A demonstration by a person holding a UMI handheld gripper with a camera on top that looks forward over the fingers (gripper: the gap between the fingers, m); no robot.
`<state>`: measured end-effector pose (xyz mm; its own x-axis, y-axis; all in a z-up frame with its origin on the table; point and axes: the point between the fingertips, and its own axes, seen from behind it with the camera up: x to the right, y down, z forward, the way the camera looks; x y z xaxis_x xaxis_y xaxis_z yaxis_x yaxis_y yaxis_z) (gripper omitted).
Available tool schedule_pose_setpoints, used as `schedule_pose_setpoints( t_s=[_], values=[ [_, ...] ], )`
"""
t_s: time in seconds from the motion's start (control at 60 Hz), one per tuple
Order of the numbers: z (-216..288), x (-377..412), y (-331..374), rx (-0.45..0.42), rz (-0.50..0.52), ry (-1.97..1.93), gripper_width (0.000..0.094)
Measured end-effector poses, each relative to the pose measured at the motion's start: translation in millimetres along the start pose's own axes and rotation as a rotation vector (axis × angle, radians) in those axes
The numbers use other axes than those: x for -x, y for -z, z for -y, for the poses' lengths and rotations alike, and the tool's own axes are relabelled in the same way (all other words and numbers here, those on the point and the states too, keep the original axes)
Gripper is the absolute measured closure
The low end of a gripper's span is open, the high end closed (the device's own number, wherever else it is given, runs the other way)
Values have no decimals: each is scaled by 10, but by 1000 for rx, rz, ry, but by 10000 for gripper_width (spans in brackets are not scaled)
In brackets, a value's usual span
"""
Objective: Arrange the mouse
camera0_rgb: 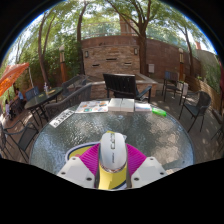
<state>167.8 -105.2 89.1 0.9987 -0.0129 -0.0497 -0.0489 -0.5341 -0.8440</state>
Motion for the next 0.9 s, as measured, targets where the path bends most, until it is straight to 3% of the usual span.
schedule_pose_setpoints(
  t_s=[0.033,0.117,0.25,0.333,0.383,0.45,0.567,0.9],
  values=[
    [-335,145,-103,25,4,8,577],
    [-570,251,-265,70,-5,9,567],
    [-849,407,-383,117,2,6,409],
    [-804,416,-270,119,-19,33,63],
    [-661,458,-83,100,-26,45,104],
    [-425,473,198,82,-37,67,65],
    [-141,594,807,67,-54,89,82],
    [66,756,1903,32,-123,100,75]
  ],
)
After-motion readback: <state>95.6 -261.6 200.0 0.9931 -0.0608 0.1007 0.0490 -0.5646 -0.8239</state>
